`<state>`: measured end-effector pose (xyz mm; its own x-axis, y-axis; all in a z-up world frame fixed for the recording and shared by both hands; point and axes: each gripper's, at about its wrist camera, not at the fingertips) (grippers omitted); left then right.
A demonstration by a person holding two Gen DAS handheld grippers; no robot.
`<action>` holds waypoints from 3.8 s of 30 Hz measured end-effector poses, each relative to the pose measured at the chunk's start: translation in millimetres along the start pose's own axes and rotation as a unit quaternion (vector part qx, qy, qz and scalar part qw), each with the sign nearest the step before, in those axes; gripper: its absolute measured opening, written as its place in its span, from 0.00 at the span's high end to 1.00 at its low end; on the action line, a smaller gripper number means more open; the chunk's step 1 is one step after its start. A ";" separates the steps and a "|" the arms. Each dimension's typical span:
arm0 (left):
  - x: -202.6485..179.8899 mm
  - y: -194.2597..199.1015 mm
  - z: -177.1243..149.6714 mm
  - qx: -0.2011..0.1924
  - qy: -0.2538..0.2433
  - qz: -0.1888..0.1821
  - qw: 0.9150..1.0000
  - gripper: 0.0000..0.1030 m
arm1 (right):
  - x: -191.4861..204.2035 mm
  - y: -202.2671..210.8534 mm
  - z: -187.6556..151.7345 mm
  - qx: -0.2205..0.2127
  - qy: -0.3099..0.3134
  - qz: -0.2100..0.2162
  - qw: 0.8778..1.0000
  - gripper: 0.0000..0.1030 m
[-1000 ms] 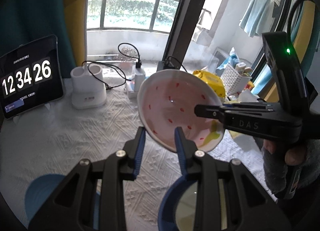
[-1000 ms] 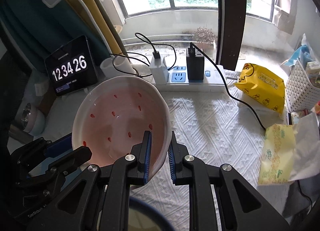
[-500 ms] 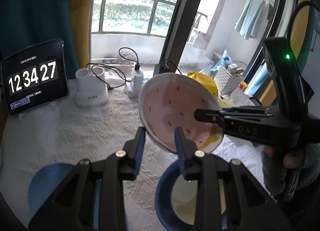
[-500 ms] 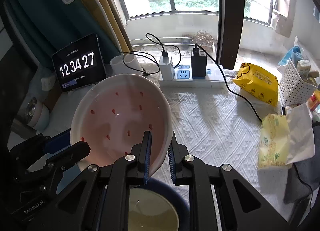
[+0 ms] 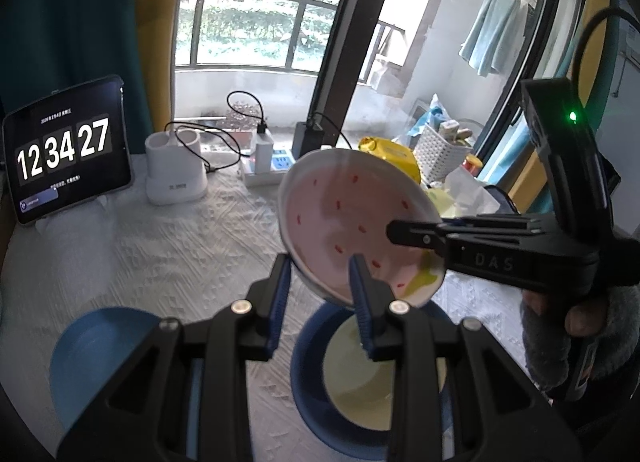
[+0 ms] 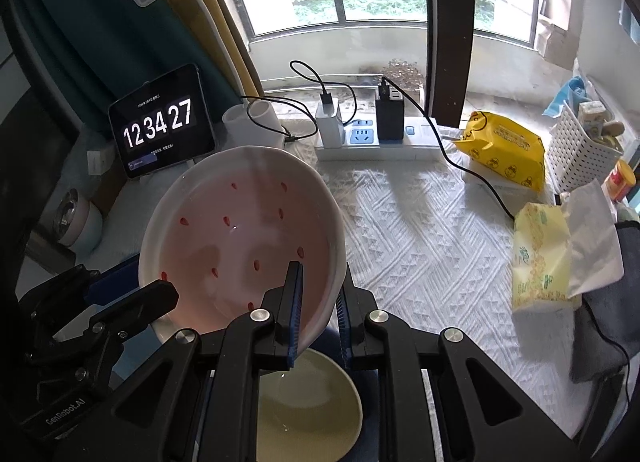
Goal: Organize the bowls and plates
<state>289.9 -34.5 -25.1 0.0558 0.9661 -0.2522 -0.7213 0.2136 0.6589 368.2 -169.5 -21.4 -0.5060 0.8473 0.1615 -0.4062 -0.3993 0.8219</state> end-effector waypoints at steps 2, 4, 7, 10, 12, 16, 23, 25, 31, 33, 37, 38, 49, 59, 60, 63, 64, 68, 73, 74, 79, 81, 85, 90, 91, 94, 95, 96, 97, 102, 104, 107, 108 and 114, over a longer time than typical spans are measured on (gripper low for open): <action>-1.6 1.9 -3.0 0.000 -0.001 0.000 1.000 0.70 | 0.1 1.3 -4.3 0.001 -0.002 0.000 1.000 0.83; -3.1 3.3 -5.6 0.000 -0.001 -0.001 1.000 0.70 | 1.0 2.3 -7.9 0.002 -0.003 -0.001 1.000 0.83; -5.1 6.1 -10.1 0.002 -0.001 -0.003 1.000 0.70 | 1.7 3.2 -14.4 0.004 -0.004 -0.002 1.000 0.83; -7.1 8.5 -14.8 0.002 -0.002 -0.004 1.000 0.70 | 2.2 3.9 -21.1 0.007 -0.008 -0.001 1.000 0.83; -8.4 10.0 -17.9 0.002 -0.003 -0.006 1.000 0.70 | 2.4 4.4 -26.3 0.009 -0.009 0.000 1.000 0.83; -10.1 12.6 -23.3 0.003 -0.005 -0.008 1.000 0.70 | 2.0 6.2 -35.2 0.013 -0.012 0.001 1.000 0.83; -15.4 16.0 -34.6 0.008 -0.009 -0.011 1.000 0.70 | 1.4 9.0 -49.0 0.016 -0.018 0.000 1.000 0.83; -16.2 15.8 -37.6 0.011 -0.008 -0.011 1.000 0.70 | 0.5 8.7 -53.2 0.018 -0.020 0.001 1.000 0.83; -19.3 16.0 -49.1 0.019 -0.009 -0.011 1.000 0.70 | 0.7 6.0 -65.4 0.025 -0.024 0.001 0.999 0.83; -20.2 15.6 -52.7 0.022 -0.010 -0.010 1.000 0.70 | 0.7 4.8 -70.0 0.028 -0.026 0.001 0.999 0.83; -21.7 14.7 -60.2 0.030 -0.012 -0.012 0.999 0.70 | 0.6 2.7 -78.6 0.034 -0.027 0.000 0.999 0.83; -22.1 14.6 -61.5 0.031 -0.012 -0.012 0.999 0.70 | 0.4 2.5 -80.5 0.036 -0.027 0.000 0.999 0.83; -25.1 8.9 -79.3 0.051 -0.018 -0.014 0.998 0.70 | -1.0 -6.9 -99.5 0.058 -0.028 -0.005 0.998 0.82; -26.1 3.0 -85.1 0.064 -0.029 -0.017 0.997 0.70 | -2.8 -8.2 -105.1 0.063 -0.024 -0.015 0.998 0.82; -25.9 2.6 -85.4 0.065 -0.029 -0.018 0.997 0.70 | -2.6 -8.5 -105.0 0.063 -0.024 -0.016 0.998 0.82; -25.9 0.9 -86.2 0.069 -0.034 -0.017 0.997 0.69 | 0.6 -8.3 -104.9 0.064 -0.014 -0.024 0.998 0.80; -25.9 0.7 -86.7 0.070 -0.035 -0.016 0.997 0.68 | 1.4 -8.2 -105.0 0.064 -0.010 -0.027 0.998 0.80; -27.0 -0.4 -88.7 0.073 -0.043 -0.014 0.996 0.68 | 2.3 -8.1 -105.3 0.064 -0.001 -0.029 0.998 0.79; -27.4 5.0 -87.6 0.067 -0.053 -0.007 0.996 0.67 | 2.3 -6.5 -105.2 0.063 -0.005 -0.028 0.998 0.78; -27.1 5.7 -87.0 0.066 -0.053 -0.007 0.996 0.67 | 2.1 -5.6 -105.0 0.062 -0.006 -0.027 0.998 0.78; -27.4 7.3 -84.3 0.063 -0.057 -0.010 0.996 0.67 | 3.4 3.3 -105.2 0.055 -0.009 -0.029 0.998 0.75; -27.5 6.1 -84.4 0.064 -0.057 -0.011 0.996 0.67 | 5.6 7.0 -106.3 0.054 -0.003 -0.037 0.998 0.73; -25.9 2.3 -83.9 0.068 -0.055 -0.015 0.996 0.67 | 9.0 14.1 -108.5 0.047 0.013 -0.051 0.998 0.57; -24.6 1.7 -81.7 0.069 -0.055 -0.018 0.996 0.67 | 8.3 19.7 -109.2 0.039 0.015 -0.059 0.997 0.57; -23.7 2.1 -80.4 0.069 -0.055 -0.018 0.996 0.67 | 6.9 20.8 -109.2 0.037 0.012 -0.059 0.998 0.57; -21.6 3.4 -78.0 0.066 -0.053 -0.018 0.996 0.67 | 2.9 22.8 -109.4 0.032 0.006 -0.059 0.998 0.57; -20.8 3.6 -77.1 0.065 -0.053 -0.018 0.996 0.67 | 1.4 24.0 -109.4 0.031 0.003 -0.059 0.998 0.57; -20.1 3.6 -76.3 0.065 -0.052 -0.018 0.996 0.67 | 0.8 25.1 -109.3 0.029 0.002 -0.059 0.998 0.57; -19.4 3.8 -75.5 0.065 -0.050 -0.017 0.997 0.67 | -0.1 26.5 -109.4 0.028 0.000 -0.060 0.998 0.57; -14.9 6.7 -71.9 0.058 -0.049 -0.013 0.997 0.67 | -5.9 34.9 -107.7 0.013 -0.007 -0.063 0.998 0.57; -11.7 7.5 -71.0 0.056 -0.047 -0.009 0.997 0.67 | -9.8 38.7 -107.7 0.006 -0.011 -0.063 0.998 0.57; -5.3 6.8 -70.2 0.056 -0.045 -0.001 0.997 0.67 | -16.6 41.5 -106.7 -0.001 -0.020 -0.062 0.998 0.56; -3.3 6.5 -70.2 0.056 -0.043 0.001 0.997 0.67 | -18.9 42.1 -106.8 -0.002 -0.022 -0.062 0.998 0.57; 8.7 5.2 -72.9 0.063 -0.035 0.010 0.997 0.66 | -36.0 41.5 -107.0 -0.007 -0.040 -0.056 0.998 0.56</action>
<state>236.3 -35.6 -75.6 0.0933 0.9772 -0.1907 -0.6300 0.2062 0.7487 288.0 -254.0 -51.5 -0.3939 0.9122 0.1124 -0.4686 -0.3045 0.8292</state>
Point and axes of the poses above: each gripper's, at about its wrist camera, not at the fingertips, and y roughly against the way its jaws point, x to its left, z to its top
